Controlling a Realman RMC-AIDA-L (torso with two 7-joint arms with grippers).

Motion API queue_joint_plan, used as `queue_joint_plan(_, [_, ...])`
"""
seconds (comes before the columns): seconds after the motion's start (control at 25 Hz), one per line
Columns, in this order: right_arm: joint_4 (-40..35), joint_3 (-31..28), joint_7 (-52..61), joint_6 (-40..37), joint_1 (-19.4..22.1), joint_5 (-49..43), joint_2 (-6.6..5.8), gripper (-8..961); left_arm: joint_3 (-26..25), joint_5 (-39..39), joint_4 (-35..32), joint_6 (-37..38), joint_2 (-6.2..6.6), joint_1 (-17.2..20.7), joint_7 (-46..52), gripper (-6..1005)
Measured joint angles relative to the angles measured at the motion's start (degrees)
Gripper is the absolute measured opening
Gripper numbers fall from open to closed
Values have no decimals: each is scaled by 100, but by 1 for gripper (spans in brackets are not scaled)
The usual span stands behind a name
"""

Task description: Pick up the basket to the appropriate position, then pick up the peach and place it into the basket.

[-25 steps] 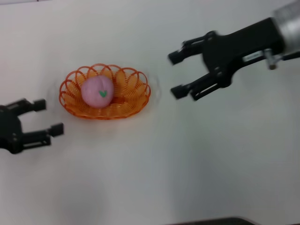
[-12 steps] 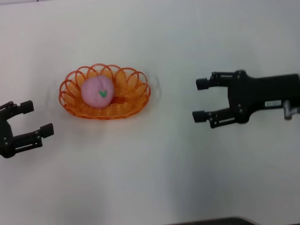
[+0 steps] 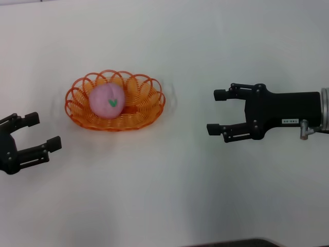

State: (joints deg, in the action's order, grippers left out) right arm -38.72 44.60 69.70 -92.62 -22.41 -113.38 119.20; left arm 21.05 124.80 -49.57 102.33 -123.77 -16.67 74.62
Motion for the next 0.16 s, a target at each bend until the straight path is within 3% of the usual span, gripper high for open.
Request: queue_joint_plan(0.16, [24,10,-9,74,-16,-1,22,929,-3,-1,9,8,-4,-1,-1,892])
